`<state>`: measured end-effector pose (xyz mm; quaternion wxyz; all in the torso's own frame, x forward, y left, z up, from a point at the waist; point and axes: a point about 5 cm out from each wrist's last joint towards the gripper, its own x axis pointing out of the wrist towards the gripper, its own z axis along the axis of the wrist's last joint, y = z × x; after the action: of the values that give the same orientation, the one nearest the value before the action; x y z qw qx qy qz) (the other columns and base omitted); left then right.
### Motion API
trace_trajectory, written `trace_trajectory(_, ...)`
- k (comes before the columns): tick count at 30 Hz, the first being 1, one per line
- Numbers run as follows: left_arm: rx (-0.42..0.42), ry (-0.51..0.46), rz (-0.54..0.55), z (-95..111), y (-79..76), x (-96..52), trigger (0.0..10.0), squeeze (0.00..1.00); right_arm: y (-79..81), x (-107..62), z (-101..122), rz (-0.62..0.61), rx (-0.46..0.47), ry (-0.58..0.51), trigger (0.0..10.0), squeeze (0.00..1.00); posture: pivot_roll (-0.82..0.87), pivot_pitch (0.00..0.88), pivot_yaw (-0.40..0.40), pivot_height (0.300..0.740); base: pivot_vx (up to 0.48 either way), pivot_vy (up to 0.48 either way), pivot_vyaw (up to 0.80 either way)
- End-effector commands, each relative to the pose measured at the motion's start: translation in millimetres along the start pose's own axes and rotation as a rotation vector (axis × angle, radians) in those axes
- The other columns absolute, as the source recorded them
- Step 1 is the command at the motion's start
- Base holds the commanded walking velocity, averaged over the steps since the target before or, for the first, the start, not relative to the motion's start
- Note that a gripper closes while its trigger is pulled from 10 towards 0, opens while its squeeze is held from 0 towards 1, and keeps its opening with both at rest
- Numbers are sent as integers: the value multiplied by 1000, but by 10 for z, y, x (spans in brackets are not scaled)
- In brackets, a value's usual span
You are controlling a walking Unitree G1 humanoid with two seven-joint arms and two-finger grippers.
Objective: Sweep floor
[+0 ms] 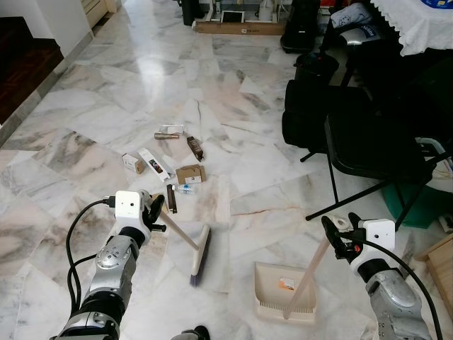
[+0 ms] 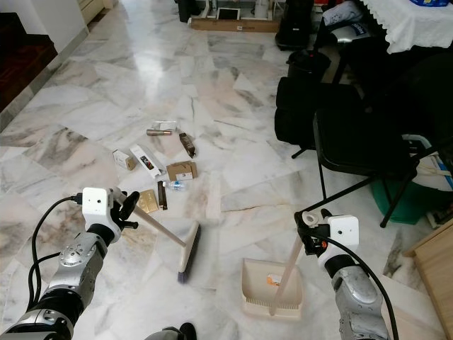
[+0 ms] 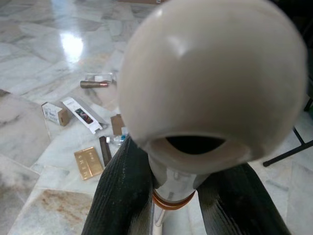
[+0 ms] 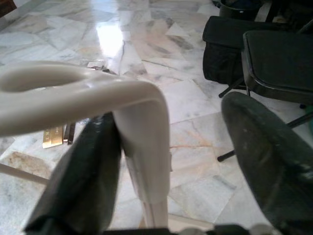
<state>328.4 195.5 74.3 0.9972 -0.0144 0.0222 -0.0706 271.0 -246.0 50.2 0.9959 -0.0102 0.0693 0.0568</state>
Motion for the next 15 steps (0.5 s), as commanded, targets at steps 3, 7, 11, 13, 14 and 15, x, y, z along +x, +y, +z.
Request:
trace_trajectory(3,18,-15,-15,62,-1,32,10000,0,-8,-21,-17,-12,-2,3,10000,953,62,126,60,740,0,0,0)
trace_trajectory(7,18,-16,-14,65,-1,36,10000,0,5,-16,-13,-9,-4,1,10000,957,62,126,60,740,0,0,0)
trace_trajectory(11,18,-16,-14,68,-4,38,10000,0,4,-14,-8,-10,-4,-2,10000,961,61,126,59,740,0,0,0)
trace_trajectory(13,17,-17,-13,69,-5,39,10000,0,5,-13,-3,-8,-4,-3,10000,969,60,125,58,740,0,0,0)
trace_trajectory(14,16,-17,-13,69,-6,40,10000,0,6,-11,3,-6,-3,-6,10000,980,60,125,58,740,0,0,0)
trace_trajectory(15,16,-17,-13,69,-6,40,10000,0,6,-11,3,-6,-3,-6,10000,980,60,125,58,740,0,0,0)
